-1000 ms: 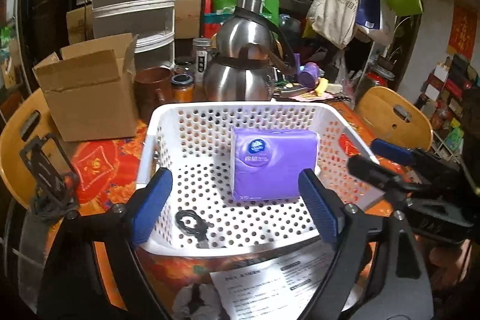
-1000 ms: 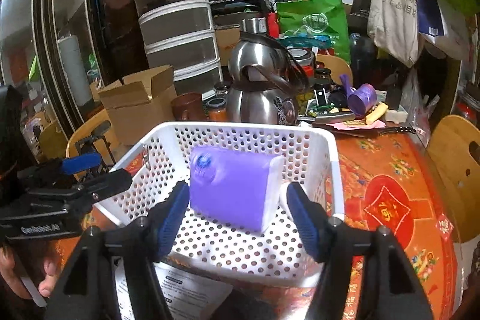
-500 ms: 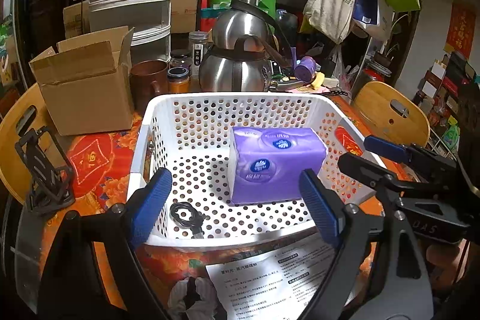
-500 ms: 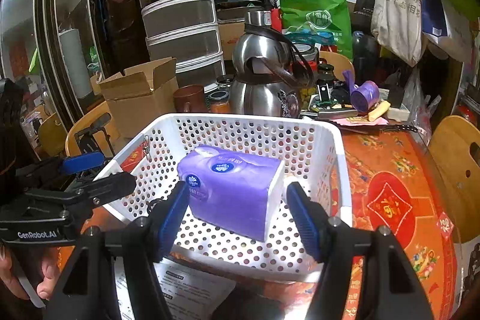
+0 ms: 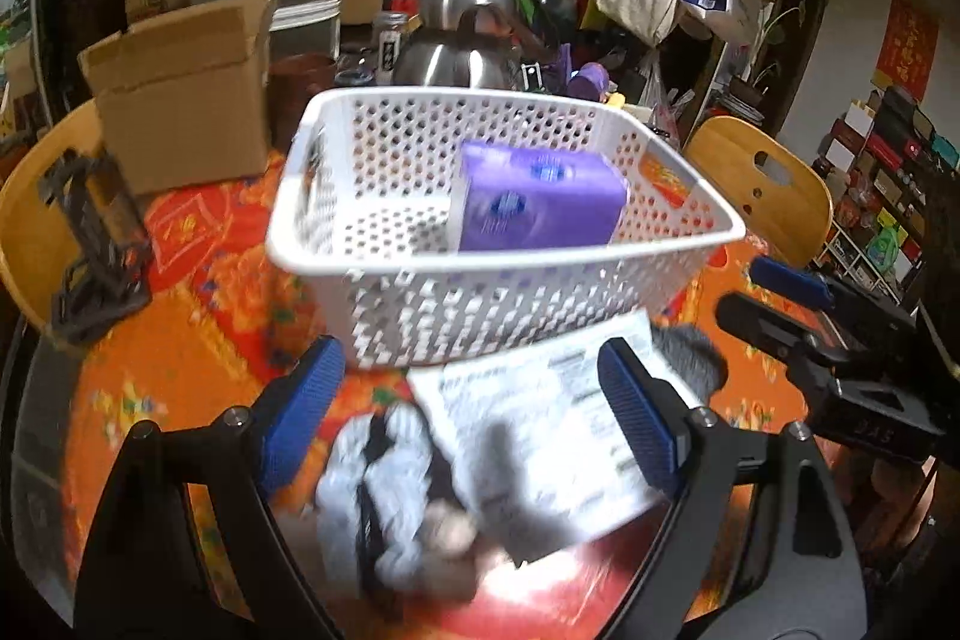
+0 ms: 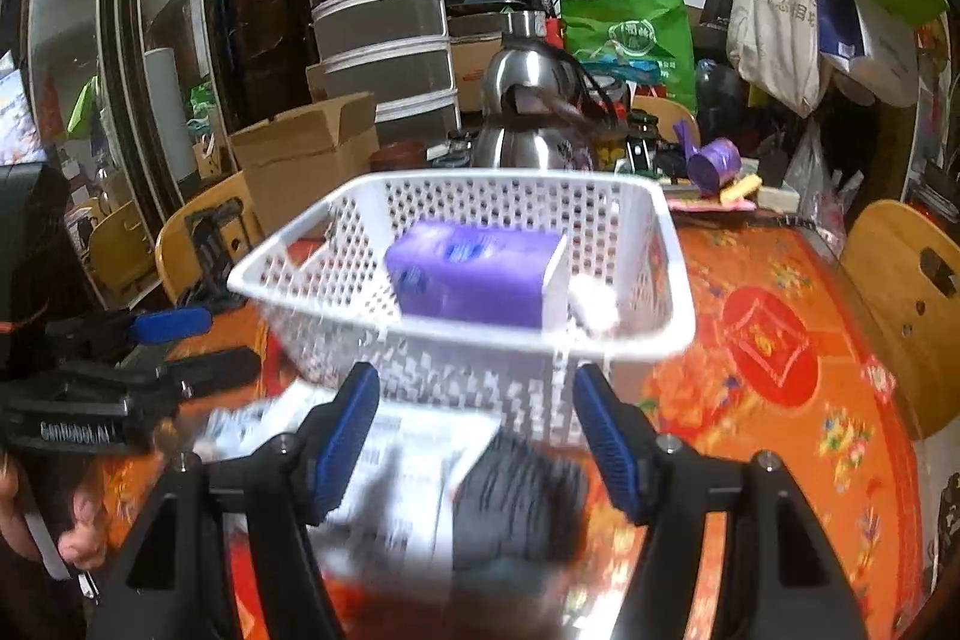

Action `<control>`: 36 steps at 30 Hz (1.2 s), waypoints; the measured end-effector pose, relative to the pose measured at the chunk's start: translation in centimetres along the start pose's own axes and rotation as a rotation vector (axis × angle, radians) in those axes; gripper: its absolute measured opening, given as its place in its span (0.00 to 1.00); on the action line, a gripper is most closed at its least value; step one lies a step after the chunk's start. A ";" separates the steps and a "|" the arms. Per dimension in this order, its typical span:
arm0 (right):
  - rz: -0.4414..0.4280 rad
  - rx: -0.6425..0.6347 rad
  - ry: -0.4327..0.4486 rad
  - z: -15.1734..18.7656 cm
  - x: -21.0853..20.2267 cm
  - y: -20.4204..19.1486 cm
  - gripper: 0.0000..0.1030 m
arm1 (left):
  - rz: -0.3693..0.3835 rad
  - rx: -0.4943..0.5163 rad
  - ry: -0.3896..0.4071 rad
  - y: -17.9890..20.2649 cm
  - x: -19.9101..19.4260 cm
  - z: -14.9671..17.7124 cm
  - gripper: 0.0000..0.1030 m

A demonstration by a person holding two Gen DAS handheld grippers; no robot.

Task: Organize soft objects
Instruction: 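Move both grippers back toward the white-and-blue gloves, then grasp the white-and-blue gloves with the left gripper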

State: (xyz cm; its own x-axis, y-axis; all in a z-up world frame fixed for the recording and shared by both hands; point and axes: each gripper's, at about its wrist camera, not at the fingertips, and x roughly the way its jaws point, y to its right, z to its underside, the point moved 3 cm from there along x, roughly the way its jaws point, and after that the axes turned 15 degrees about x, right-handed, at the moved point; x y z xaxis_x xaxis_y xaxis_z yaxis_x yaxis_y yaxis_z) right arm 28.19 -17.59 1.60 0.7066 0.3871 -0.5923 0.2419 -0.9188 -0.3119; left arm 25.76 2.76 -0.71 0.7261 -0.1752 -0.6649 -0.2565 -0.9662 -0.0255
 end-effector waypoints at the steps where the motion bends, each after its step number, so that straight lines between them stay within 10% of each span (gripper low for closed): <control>1: -0.001 0.001 -0.003 0.9 -0.4 0.1 0.65 | -0.003 -0.002 0.012 -0.2 -0.8 0.8 0.83; 15: -0.041 0.050 0.038 11.8 -4.6 -4.1 0.65 | -0.132 -0.043 0.071 -3.1 -7.3 11.0 0.83; 23: -0.079 -0.055 0.065 14.4 -3.6 -11.8 0.31 | -0.117 -0.111 0.068 -6.4 -6.1 14.1 0.82; 36: -0.079 -0.114 -0.001 15.0 0.5 -14.9 0.20 | -0.077 -0.098 0.052 -6.1 -3.5 13.8 0.58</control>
State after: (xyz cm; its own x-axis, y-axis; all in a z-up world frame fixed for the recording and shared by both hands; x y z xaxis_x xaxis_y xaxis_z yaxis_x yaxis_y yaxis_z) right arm 14.97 -2.55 -5.22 0.6818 0.4587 -0.5698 0.3707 -0.8882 -0.2715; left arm 15.99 11.86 -8.53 0.7742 -0.1065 -0.6239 -0.1366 -0.9906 -0.0004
